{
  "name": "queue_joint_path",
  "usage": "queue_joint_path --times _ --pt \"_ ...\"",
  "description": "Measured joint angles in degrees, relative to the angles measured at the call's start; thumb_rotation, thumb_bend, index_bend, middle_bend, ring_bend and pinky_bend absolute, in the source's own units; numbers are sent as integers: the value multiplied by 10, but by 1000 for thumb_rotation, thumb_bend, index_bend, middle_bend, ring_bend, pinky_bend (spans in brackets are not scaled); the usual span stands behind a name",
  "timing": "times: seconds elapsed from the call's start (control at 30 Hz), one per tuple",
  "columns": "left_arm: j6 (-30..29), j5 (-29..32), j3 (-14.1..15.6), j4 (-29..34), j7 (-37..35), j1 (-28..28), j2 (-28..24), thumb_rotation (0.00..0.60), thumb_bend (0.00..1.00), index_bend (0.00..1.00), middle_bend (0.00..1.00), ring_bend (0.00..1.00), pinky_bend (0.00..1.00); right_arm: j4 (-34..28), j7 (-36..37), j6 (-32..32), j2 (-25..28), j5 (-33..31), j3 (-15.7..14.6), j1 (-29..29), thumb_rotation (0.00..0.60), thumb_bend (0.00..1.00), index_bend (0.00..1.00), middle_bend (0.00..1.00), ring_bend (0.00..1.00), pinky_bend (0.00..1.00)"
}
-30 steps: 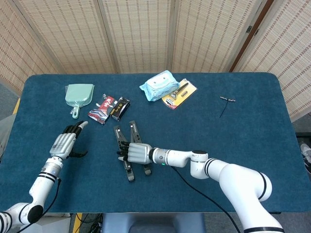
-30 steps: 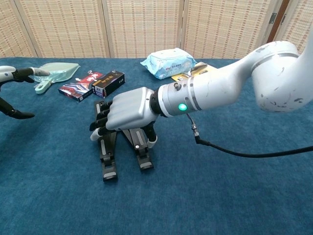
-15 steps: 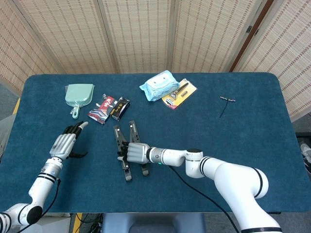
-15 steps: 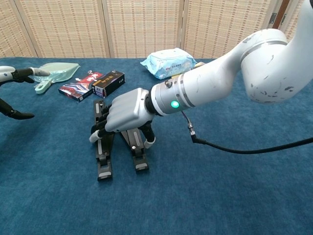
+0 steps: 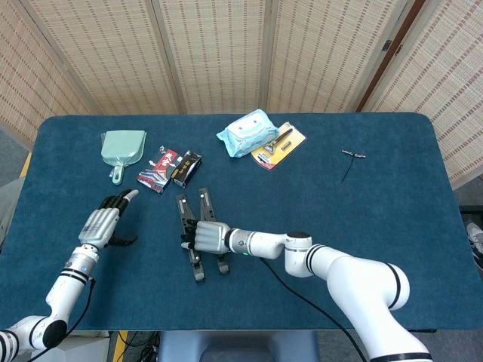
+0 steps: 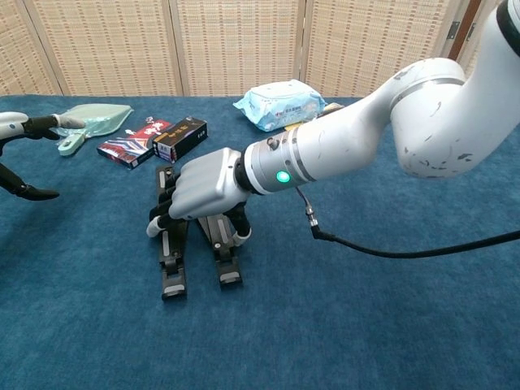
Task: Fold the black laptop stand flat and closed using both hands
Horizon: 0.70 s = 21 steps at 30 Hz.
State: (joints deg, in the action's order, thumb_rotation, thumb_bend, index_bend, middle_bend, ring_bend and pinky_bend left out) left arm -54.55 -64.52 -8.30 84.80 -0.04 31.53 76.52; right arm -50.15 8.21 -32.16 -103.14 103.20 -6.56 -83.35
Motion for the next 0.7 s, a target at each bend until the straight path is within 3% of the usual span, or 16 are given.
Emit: queue_joint_path --times 0.2,0.33,0.47,0.7 --pt "0 -4 1 1 -1 -1 -1 600 213 0 15 82 0 22 21 -20 -12 1 -4 1 600 196 3 315 0 0" --pt "1 -7 2 0 -3 -1 1 600 213 0 15 82 0 32 31 -33 -16 6 -10 2 600 205 66 425 3 0" --pt "1 -8 2 -2 -4 -1 3 600 212 0 15 82 0 46 40 -52 -22 10 -15 6 600 207 107 540 87 0" --pt "2 -10 3 -3 -4 -2 4 600 213 0 15 82 0 68 54 -77 -34 16 -24 16 600 222 136 657 230 0"
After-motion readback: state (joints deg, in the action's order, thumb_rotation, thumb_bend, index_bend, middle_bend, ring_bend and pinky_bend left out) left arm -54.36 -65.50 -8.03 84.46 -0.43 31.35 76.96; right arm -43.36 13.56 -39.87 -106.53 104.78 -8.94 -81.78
